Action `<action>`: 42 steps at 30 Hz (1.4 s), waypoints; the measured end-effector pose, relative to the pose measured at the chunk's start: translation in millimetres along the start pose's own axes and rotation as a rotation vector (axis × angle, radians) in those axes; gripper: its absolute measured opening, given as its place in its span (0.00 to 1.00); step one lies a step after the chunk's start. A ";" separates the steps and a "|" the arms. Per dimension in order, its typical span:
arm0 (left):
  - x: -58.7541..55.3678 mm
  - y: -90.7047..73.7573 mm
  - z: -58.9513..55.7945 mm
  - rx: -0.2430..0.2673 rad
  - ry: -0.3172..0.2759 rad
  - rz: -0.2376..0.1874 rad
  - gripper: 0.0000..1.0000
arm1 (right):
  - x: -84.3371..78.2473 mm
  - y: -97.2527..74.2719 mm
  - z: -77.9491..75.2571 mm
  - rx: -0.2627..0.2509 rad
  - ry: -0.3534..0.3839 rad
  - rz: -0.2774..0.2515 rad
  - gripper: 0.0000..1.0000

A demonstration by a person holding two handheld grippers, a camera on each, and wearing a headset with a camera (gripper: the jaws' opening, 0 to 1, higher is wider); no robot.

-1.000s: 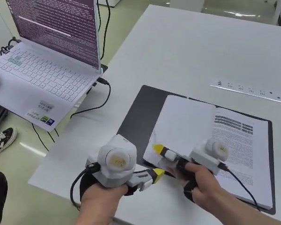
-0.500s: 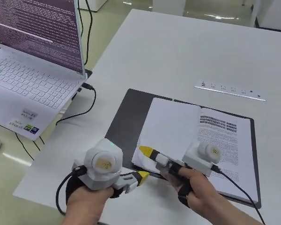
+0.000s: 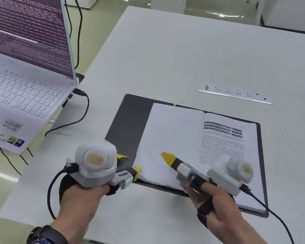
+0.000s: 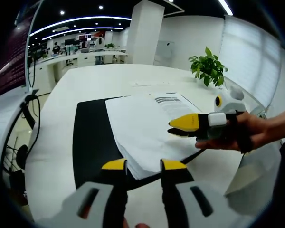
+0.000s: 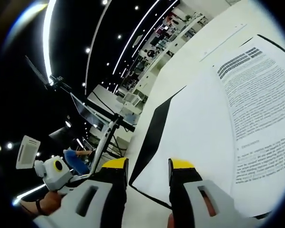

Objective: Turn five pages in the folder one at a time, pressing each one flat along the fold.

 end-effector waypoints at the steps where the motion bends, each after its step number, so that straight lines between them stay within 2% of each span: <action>1: 1.2 2.3 -0.5 -0.008 0.003 -0.002 0.24 | 0.9 -1.7 -1.0 -0.001 -0.002 0.002 0.32; 4: 3.7 12.1 -1.5 -0.026 0.019 0.002 0.18 | 4.9 -7.7 -7.3 -0.025 -0.008 0.000 0.31; 7: 2.5 23.4 -1.6 -0.041 0.028 0.024 0.12 | 9.2 -15.6 -13.7 -0.039 0.008 -0.029 0.30; 9: 1.0 28.5 -1.8 -0.049 0.031 0.036 0.12 | 10.4 -18.8 -16.7 -0.044 0.009 -0.034 0.30; 16: -12.3 43.4 3.6 -0.041 0.041 0.107 0.09 | 12.2 -27.7 -24.6 -0.069 0.025 -0.046 0.29; 22: -26.9 49.5 10.6 -0.027 0.016 0.140 0.07 | 13.1 -29.8 -32.1 -0.083 0.041 -0.055 0.29; 27: -36.6 53.4 13.8 -0.011 0.050 0.192 0.03 | 13.0 -30.2 -35.1 -0.092 0.041 -0.052 0.28; 29: -36.3 52.7 13.2 0.002 0.068 0.185 0.02 | 13.6 -29.5 -37.9 -0.098 0.034 -0.048 0.27; 37: -36.6 52.9 10.6 0.021 0.176 0.202 0.00 | 21.2 -26.0 -46.0 -0.106 0.001 -0.044 0.24; 42: -35.3 53.2 11.8 0.029 0.159 0.208 0.00 | 28.6 -20.7 -52.2 -0.110 -0.014 -0.047 0.22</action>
Point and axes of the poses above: the centre of the closed fingertips' face, and the gripper's own axes: y roughly forward along the fingers, z roughly to its left, x roughly out of its top, the point moved 9 cm from there along -y, roughly backward along the fingers, and after that the axes turned 2 degrees about -x, right-handed, at the moved point
